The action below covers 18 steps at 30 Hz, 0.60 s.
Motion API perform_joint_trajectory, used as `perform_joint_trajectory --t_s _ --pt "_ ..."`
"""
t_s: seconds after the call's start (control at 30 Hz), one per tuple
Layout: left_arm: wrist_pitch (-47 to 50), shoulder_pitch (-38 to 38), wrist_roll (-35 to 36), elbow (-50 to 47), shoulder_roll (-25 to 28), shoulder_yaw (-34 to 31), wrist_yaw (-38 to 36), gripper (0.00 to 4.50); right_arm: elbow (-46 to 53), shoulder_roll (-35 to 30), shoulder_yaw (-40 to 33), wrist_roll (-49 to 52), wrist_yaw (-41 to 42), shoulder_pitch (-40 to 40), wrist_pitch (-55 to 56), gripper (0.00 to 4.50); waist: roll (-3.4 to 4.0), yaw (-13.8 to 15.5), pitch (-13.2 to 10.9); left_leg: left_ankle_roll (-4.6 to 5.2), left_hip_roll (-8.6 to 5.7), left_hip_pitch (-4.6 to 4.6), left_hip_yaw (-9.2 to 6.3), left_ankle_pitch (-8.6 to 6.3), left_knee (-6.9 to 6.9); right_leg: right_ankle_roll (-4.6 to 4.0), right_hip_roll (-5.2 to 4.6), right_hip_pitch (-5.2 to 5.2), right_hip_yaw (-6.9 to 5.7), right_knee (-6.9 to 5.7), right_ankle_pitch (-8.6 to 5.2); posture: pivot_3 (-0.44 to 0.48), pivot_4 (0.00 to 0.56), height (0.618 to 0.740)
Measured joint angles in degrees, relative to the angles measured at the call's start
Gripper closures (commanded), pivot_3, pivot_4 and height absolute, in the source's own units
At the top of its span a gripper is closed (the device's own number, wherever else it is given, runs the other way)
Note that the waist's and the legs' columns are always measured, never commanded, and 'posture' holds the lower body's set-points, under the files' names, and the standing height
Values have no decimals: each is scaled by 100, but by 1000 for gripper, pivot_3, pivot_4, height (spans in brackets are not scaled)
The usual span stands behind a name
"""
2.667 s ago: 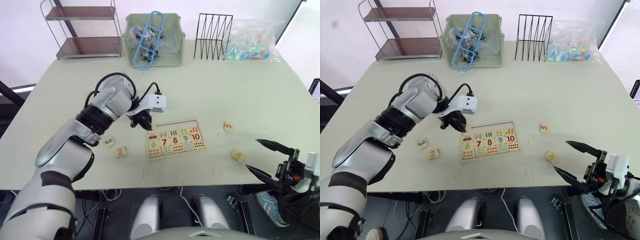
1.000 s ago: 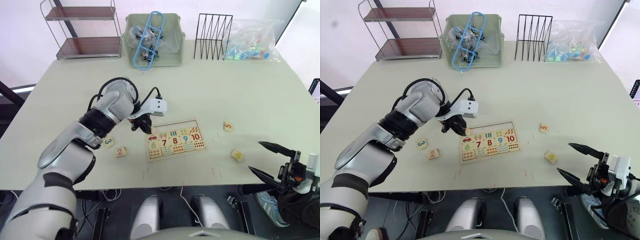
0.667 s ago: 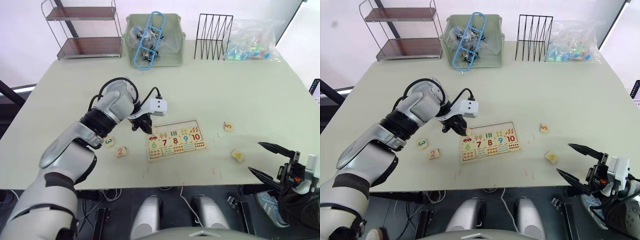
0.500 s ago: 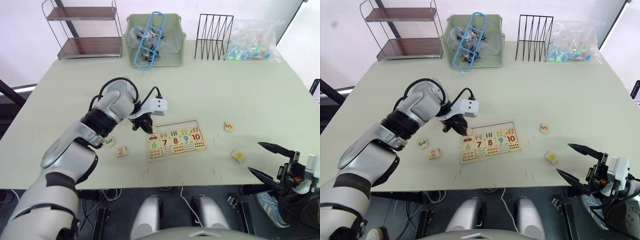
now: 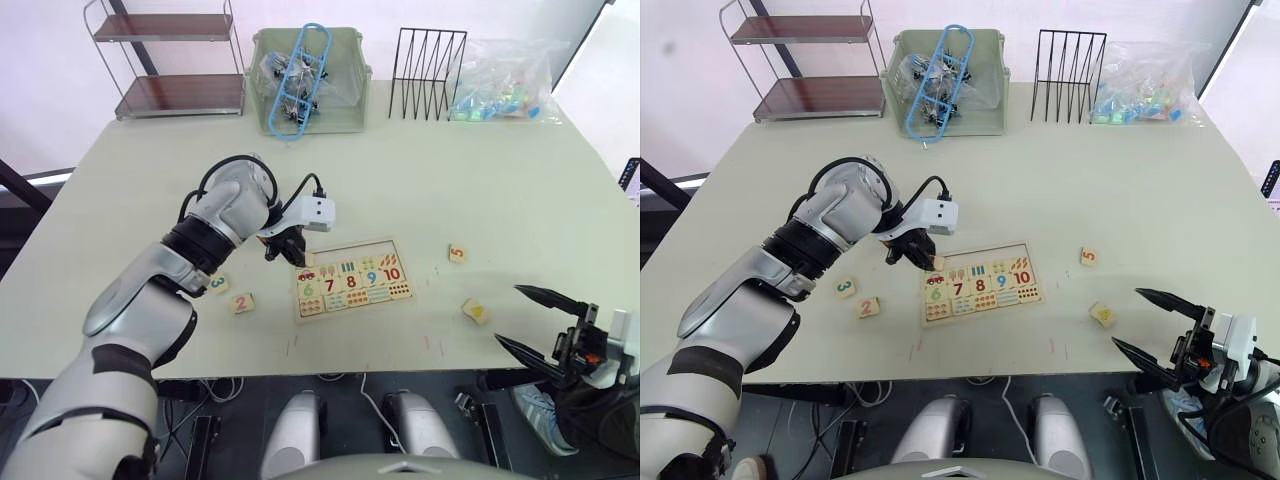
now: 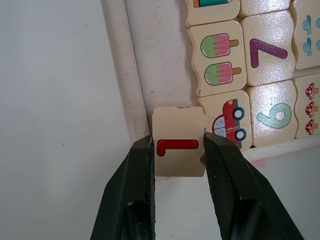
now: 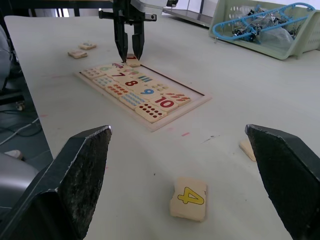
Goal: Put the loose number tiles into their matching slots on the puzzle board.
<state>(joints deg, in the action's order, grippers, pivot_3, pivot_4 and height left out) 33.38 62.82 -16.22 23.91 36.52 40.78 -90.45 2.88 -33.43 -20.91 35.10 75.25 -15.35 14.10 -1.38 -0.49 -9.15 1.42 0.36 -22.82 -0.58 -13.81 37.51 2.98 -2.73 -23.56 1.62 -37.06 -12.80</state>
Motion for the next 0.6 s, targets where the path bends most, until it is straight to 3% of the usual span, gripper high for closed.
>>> perform_joint_trajectory --t_s 0.03,0.1,0.17,0.27,0.3,0.6 --pt "6 0 -3 -4 0 0 -1 3587 3 0 0 -9 -18 0 0 0 0 -1 0 0 0 0 0 0 0 0 0 0 0 0 0 0 150 740" --pt "20 0 -5 -4 0 0 -2 2556 5 0 1 -22 -34 1 -1 0 0 -1 0 0 0 0 0 0 0 0 0 0 0 0 0 0 150 740" --pt "52 -2 4 -23 -1 0 -13 1837 5 0 8 -37 -48 10 -1 0 0 -1 0 0 0 0 0 0 0 0 0 0 0 0 0 0 150 740" --pt "134 -31 4 -40 -13 0 -15 230 7 0 19 -45 -52 18 -1 0 0 -8 0 0 0 -1 0 0 0 0 0 -1 0 -1 0 0 150 740" --pt "169 -45 14 -41 -25 -1 -19 15 8 0 19 -45 -52 17 -1 0 0 -11 0 0 0 -1 0 0 0 0 0 -1 0 0 0 0 150 740" --pt "810 -42 432 -328 170 -36 -27 15 56 0 21 -56 -64 6 -1 0 1 -18 -2 0 1 -3 -2 0 0 0 1 -3 -1 -1 0 0 150 740"
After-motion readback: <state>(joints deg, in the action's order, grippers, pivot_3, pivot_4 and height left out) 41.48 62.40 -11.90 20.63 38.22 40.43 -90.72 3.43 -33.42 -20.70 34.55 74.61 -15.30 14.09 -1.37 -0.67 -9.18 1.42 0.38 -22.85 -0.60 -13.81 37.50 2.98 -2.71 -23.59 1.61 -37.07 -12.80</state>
